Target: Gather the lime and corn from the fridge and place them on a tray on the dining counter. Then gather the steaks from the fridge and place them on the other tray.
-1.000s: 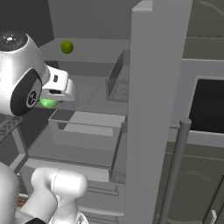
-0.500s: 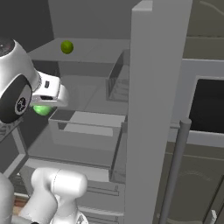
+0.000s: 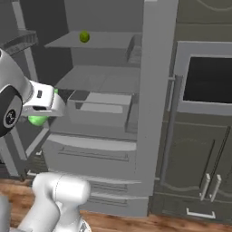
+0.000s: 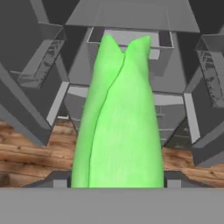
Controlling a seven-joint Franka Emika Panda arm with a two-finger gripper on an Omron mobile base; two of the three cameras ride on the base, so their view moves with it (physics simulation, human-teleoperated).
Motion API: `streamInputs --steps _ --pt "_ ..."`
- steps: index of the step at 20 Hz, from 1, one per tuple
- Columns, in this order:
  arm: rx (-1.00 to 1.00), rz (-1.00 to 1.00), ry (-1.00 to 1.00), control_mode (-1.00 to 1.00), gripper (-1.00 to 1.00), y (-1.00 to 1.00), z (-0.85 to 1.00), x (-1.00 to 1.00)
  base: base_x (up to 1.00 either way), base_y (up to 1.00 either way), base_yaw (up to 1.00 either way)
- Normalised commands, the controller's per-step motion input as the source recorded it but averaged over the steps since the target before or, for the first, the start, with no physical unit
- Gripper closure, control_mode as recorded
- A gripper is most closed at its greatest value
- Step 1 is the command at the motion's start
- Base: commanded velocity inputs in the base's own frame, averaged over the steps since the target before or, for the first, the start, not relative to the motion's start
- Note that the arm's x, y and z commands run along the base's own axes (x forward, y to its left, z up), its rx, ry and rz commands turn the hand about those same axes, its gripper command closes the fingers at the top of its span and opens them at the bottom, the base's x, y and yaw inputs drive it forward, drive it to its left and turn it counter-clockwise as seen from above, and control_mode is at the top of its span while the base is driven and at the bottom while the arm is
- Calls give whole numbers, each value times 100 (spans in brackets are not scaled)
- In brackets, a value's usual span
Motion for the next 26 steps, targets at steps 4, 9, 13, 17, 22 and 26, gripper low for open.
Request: streamInputs --steps 4,9,13,17,22,26 --pt "0 0 0 100 100 0 0 0 -96 0 -29" --pt "0 0 0 100 100 0 0 0 -71 8 -44" --pt "0 0 0 100 100 0 0 0 -49 0 -51" --pt "0 0 0 100 100 0 0 0 -48 0 -56" --pt "0 0 0 100 100 0 0 0 -25 -12 -60" --pt "0 0 0 100 100 0 0 0 11 -15 -69"
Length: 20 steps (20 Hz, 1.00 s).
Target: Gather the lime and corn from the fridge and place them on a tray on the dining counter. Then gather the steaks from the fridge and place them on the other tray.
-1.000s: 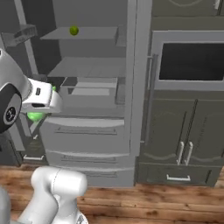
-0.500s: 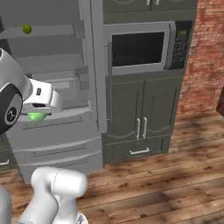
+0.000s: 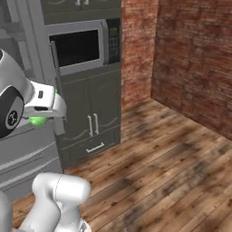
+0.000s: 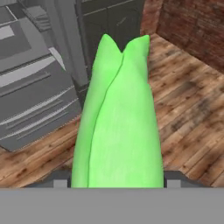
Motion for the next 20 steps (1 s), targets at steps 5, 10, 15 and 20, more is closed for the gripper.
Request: streamInputs --steps 5,10,15,20 --pt "0 0 0 100 100 0 0 0 39 -19 -63" --pt "0 0 0 100 100 0 0 0 51 -17 -58" --pt "0 0 0 100 100 0 0 0 59 -11 -55" --pt "0 0 0 100 100 0 0 0 59 0 -56"
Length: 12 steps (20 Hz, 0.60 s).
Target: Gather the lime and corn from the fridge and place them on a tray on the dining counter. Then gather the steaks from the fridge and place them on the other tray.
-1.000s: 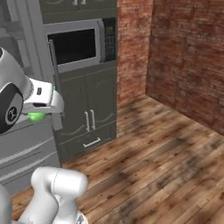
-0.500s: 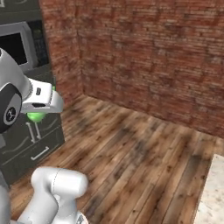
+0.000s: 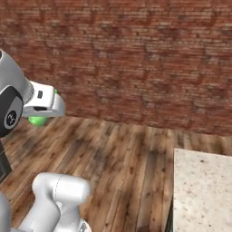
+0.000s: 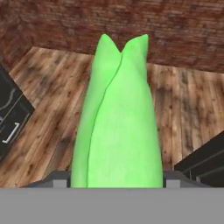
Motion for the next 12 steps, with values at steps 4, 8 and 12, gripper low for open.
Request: streamInputs --steps 4,8,12 --pt "0 0 0 100 100 0 0 0 62 0 -56" --pt "0 0 0 100 100 0 0 0 58 3 -57" --pt "0 0 0 100 100 0 0 0 60 40 -56"
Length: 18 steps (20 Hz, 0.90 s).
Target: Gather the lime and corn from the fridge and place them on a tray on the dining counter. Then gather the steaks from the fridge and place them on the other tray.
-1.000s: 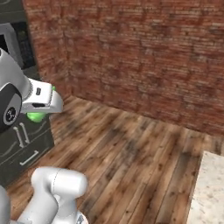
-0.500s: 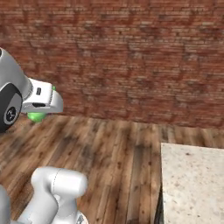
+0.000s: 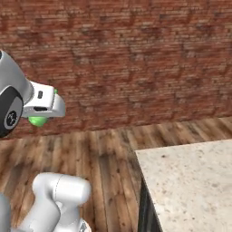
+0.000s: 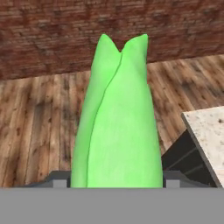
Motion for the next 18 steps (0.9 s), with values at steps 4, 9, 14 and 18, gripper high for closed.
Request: streamInputs --steps 4,9,14,18 --pt "0 0 0 100 100 0 0 0 59 47 -56" --pt "0 0 0 100 100 0 0 0 56 48 -56" --pt "0 0 0 100 100 0 0 0 52 49 -55" --pt "0 0 0 100 100 0 0 0 53 50 -55"
